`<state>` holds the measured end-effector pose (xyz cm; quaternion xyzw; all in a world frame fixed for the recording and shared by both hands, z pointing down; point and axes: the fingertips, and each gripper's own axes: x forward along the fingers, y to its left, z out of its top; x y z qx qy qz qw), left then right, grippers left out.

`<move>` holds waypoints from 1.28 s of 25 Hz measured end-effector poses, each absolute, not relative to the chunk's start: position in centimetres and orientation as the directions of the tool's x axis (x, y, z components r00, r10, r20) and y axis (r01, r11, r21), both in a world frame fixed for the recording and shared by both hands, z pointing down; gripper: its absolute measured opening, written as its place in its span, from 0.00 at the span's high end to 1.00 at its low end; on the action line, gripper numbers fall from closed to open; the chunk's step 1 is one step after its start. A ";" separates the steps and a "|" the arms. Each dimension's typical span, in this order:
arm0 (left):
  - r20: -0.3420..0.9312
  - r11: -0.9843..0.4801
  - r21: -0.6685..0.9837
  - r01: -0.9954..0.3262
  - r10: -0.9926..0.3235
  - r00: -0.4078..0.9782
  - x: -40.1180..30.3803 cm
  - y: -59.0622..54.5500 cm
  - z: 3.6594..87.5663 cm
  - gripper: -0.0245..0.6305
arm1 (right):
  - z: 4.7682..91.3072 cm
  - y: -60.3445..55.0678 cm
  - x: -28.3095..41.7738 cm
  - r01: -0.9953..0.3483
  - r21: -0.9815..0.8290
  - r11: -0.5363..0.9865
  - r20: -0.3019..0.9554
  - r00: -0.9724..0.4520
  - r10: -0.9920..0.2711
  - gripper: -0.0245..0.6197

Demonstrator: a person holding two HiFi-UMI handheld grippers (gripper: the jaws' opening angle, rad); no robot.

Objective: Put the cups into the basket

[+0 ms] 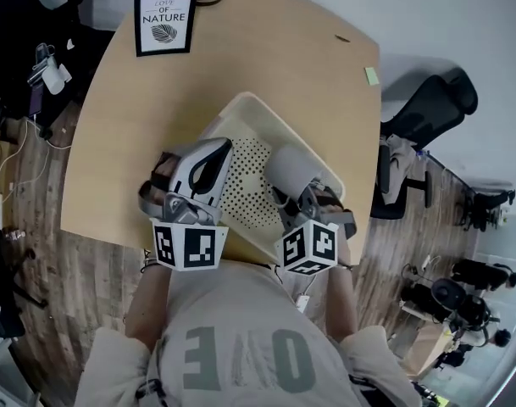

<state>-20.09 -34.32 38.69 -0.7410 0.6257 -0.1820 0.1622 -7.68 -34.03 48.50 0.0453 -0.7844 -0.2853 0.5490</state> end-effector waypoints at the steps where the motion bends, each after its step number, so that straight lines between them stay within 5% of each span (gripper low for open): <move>1: 0.063 -0.160 -0.462 -0.873 -0.987 0.148 -20.4 -34.4 38.7 0.95 | 49.3 -34.0 -7.7 0.266 0.478 0.837 0.852 -0.372 -0.368 0.90; 20: 0.058 -0.149 -0.422 -0.894 -0.989 0.137 -21.4 -35.2 39.0 0.95 | 59.7 -31.2 -6.3 0.508 0.066 0.859 0.993 0.052 -0.108 0.90; 32: 0.054 -0.094 -0.404 -0.910 -0.995 0.079 -22.9 -34.7 39.3 0.95 | 61.6 -31.2 -6.1 0.537 0.051 0.842 0.993 0.062 -0.100 0.90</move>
